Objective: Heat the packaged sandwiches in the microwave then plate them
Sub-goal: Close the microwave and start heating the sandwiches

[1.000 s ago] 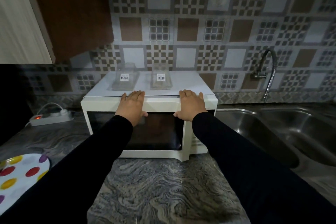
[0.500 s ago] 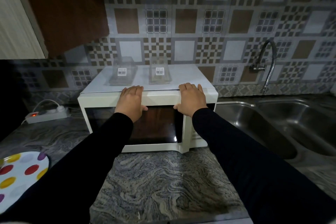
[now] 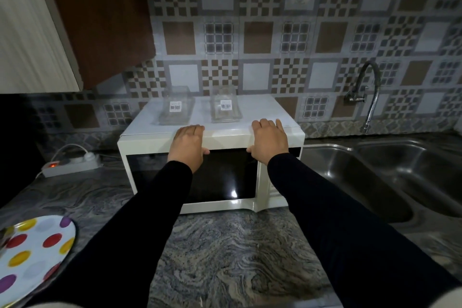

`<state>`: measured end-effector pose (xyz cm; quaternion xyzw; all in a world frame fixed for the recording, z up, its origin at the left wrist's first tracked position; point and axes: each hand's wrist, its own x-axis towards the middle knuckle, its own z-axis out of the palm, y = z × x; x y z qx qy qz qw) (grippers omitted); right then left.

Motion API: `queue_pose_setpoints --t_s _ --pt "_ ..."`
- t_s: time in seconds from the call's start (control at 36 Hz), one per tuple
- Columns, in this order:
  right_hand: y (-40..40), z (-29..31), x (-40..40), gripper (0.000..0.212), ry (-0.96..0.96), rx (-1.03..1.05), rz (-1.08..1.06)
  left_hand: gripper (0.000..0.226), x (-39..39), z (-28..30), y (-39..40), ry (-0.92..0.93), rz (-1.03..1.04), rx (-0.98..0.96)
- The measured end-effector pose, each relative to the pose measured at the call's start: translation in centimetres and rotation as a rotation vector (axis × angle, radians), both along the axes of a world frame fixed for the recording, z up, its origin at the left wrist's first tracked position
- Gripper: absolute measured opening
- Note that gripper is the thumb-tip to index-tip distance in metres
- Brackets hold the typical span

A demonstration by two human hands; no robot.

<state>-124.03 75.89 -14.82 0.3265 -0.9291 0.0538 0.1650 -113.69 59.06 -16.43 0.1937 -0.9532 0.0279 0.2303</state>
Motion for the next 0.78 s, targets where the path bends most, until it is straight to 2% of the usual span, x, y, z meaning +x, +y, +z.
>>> queue_pose_setpoints --t_s 0.22,0.33,0.58,0.69,0.78 --pt "1.1 -0.1 0.1 0.061 -0.141 -0.093 0.047 0.061 0.1 -0.2 0.5 0.017 0.040 0.023" --pt "2.3 0.3 0.3 0.060 -0.223 -0.082 0.067 0.072 0.6 -1.2 0.5 -0.033 0.072 -0.009" --pt "4.2 -1.6 3.3 0.069 -0.222 -0.146 0.029 0.090 4.2 -3.1 1.4 -0.033 0.000 0.077" --pt "5.1 -3.4 5.3 0.069 -0.235 -0.170 -0.033 0.082 5.6 -5.4 3.0 -0.015 -0.018 0.137" --pt "5.8 -5.5 6.5 0.069 -0.326 -0.167 -0.085 0.079 6.4 -8.4 4.3 -0.135 0.003 0.227"
